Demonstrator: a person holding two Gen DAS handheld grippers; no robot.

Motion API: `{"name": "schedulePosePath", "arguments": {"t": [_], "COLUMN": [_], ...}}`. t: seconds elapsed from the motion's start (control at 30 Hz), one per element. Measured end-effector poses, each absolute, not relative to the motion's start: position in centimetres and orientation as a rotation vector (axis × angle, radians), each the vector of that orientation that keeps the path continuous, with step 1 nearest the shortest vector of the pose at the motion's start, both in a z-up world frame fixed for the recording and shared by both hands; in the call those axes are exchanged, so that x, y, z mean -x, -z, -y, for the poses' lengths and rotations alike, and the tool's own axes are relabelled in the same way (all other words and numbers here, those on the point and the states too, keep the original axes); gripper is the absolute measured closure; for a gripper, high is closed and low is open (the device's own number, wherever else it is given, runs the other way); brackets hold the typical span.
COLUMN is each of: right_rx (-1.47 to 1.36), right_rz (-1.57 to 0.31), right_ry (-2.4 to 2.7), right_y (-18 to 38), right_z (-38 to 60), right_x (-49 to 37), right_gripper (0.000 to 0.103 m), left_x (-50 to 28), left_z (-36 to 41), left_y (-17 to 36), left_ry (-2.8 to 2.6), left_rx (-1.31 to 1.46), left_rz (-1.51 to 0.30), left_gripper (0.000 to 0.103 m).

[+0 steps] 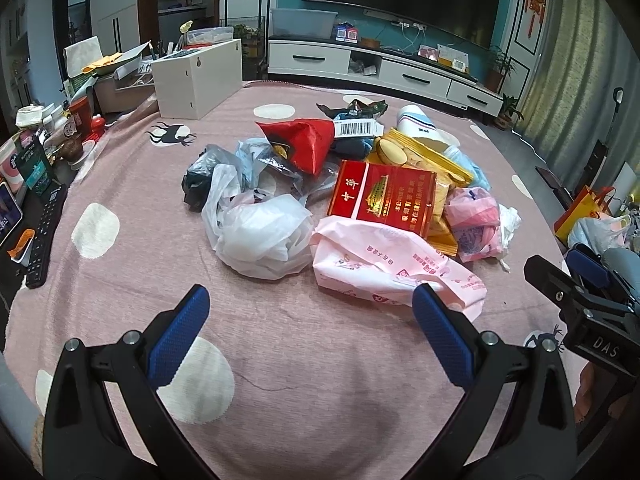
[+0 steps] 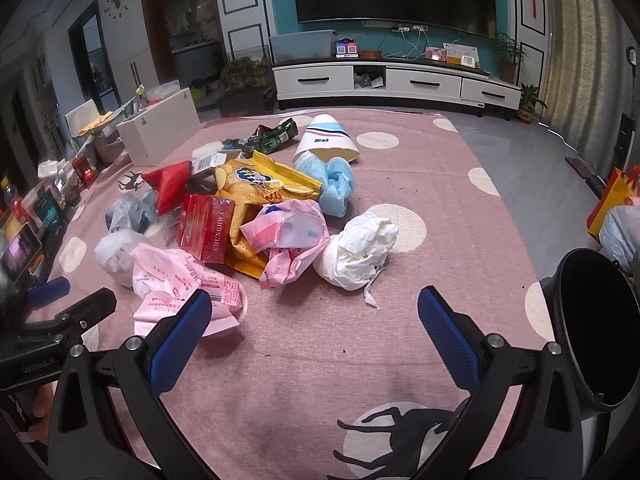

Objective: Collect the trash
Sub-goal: 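Move the left tool toward the pink plastic bag on the rug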

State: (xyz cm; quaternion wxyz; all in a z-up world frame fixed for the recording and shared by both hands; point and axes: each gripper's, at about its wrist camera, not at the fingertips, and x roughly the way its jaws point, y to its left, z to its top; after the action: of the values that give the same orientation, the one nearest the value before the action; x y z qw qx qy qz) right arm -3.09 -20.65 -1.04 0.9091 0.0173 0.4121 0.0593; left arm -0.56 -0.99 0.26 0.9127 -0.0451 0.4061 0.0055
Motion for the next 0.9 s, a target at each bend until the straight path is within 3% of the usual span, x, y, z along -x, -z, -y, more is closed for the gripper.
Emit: {"name": "schedulePosePath", "arguments": {"t": [0.9], "right_rx": [-0.040], "right_rz": [-0.858], "right_ry": [-0.107], "right_y": [1.3], "right_z": [21.0], "right_x": [2.8], "right_gripper": [0.002], "left_x": [0.3], "left_z": [2.3], "left_y": [0.5], "left_ry": [0.078], "left_rx": [0.113], "left_rz": [-0.876], "left_gripper": [0.002]}}
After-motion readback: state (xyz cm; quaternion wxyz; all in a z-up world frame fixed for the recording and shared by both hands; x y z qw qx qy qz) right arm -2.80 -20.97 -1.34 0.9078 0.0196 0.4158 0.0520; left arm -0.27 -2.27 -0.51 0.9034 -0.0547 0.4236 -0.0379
